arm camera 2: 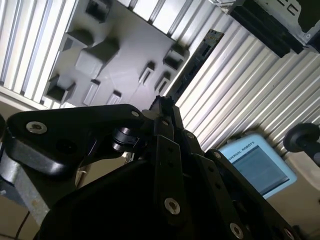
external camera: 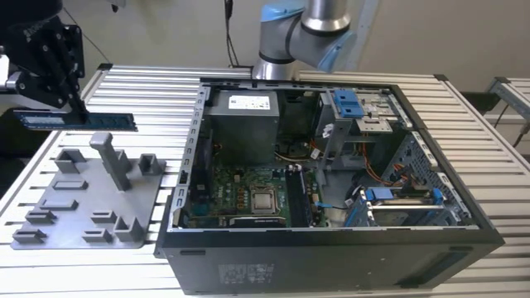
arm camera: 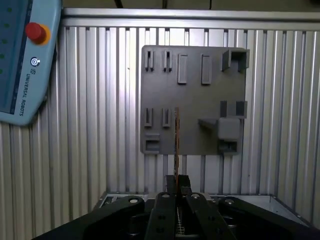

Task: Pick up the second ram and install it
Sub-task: 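Pick up the second ram and move it above second insertion slot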

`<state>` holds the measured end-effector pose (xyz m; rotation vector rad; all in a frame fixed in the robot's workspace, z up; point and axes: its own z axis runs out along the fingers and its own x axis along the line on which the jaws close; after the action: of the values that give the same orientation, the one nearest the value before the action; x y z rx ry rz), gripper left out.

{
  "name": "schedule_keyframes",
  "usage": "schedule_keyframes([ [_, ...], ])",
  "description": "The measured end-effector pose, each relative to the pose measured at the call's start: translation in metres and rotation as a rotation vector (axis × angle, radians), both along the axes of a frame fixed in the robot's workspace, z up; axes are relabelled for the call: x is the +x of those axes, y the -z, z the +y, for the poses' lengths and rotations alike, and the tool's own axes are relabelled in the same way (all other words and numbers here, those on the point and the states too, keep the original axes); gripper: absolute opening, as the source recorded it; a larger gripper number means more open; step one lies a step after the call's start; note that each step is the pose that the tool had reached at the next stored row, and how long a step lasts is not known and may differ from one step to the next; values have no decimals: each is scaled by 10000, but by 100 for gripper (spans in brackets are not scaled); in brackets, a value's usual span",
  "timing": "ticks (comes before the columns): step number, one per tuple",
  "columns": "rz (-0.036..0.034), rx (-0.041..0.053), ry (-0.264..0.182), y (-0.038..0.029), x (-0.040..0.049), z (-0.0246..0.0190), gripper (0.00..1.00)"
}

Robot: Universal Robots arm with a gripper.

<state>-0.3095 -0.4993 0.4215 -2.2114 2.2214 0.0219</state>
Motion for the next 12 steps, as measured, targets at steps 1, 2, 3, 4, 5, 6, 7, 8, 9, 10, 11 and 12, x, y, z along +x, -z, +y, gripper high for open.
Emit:
schedule_keyframes([
  [1,3,0,0,0,29,0,14],
  [2,8,-1,0,-1,58,0,14],
  [3,11,0,0,0,89,0,14],
  [4,14,0,-1,0,118,0,14],
  [5,17,0,0,0,146,0,14],
  [6,21,-1,-1,0,174,0,14],
  [7,24,0,0,0,201,0,14],
  [8,26,0,0,0,228,0,14],
  [9,29,1,0,0,256,0,14],
  [10,32,0,0,0,283,0,14],
  [11,35,0,-1,0,310,0,14],
  [12,37,1,0,0,334,0,14],
])
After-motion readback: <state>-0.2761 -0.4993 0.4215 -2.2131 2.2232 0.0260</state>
